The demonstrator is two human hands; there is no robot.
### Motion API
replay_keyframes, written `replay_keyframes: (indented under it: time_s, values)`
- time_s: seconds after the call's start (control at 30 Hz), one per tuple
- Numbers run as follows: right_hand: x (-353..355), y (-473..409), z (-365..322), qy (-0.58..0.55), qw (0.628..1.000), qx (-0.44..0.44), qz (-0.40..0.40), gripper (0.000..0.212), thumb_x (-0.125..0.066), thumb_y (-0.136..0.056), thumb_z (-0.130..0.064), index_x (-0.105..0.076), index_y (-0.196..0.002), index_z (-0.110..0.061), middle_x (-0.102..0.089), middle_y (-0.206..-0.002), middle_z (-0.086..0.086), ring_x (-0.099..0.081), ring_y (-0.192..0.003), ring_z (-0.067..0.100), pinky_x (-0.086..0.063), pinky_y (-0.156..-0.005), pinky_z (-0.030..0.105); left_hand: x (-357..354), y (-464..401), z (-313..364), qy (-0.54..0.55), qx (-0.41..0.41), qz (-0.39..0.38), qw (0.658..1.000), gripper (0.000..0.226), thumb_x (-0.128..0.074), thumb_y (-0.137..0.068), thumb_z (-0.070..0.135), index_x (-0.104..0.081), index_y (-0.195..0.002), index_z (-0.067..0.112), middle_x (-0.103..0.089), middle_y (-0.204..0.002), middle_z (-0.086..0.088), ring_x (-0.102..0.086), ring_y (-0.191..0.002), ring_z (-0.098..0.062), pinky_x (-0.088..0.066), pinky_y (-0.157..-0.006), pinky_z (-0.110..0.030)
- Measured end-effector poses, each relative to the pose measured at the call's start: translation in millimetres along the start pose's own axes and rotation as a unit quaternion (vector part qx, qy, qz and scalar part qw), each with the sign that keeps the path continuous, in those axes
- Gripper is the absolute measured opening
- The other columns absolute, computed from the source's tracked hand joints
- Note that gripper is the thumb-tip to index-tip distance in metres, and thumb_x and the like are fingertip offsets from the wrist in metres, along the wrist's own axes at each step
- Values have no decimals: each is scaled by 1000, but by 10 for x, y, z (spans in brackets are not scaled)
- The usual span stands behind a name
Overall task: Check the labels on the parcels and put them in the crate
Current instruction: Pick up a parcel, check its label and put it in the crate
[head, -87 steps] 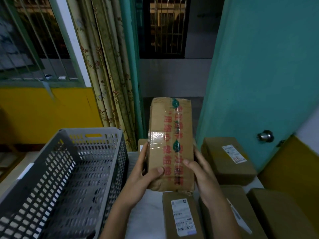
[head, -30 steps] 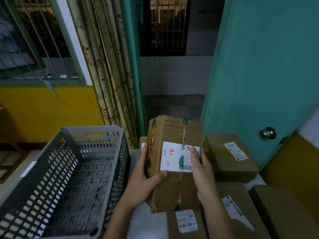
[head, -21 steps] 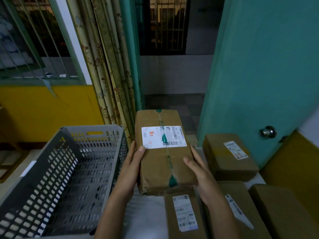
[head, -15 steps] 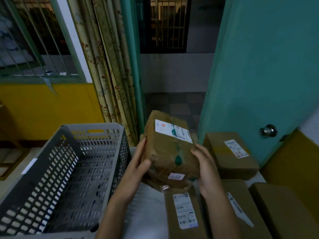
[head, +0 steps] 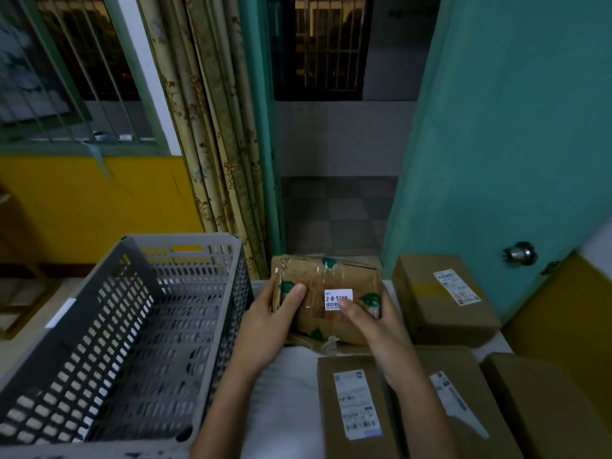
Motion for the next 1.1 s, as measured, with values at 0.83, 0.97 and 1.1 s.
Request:
replay_keyframes:
  time_s: [0.83, 0.97, 1.1]
  values:
    - [-43, -21, 12, 28, 995, 47, 87, 33, -73, -88, -41, -58, -116, -49, -73, -107, -17, -71, -92, -2, -60, -72, 24, -119, -7, 117, 8, -78, -4, 997, 65, -81, -84, 28, -45, -132, 55, -54, -126, 48, -51, -123, 17, -47, -95, -10]
    - [-50, -27, 23, -24, 995, 39, 90, 31, -72, -91, -37, -61, -119, -43, -75, -105, -18, -73, -95, 3, -61, -74, 28, -168, 42, -32, -44, -70, -38, 996, 99, -63, -74, 82, -26, -158, 44, -24, -164, 24, -24, -150, 1, -31, -118, -28]
    - [-3, -20, 72, -85, 991, -5, 98, 25, -72, -83, -52, -66, -107, -54, -77, -106, -10, -74, -98, 12, -61, -82, 38, -22, -15, -187, 24, -8, 40, 999, 83, -46, -84, 80, -40, -154, 35, -35, -161, 10, -31, -149, -10, -30, -122, -36]
Point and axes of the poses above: each hand's wrist, its own y-axis away from the middle knuckle, its own x-axis out of the back of the hand, z = x × y, the point moved 3 cm from there along -y, towards the middle knuckle
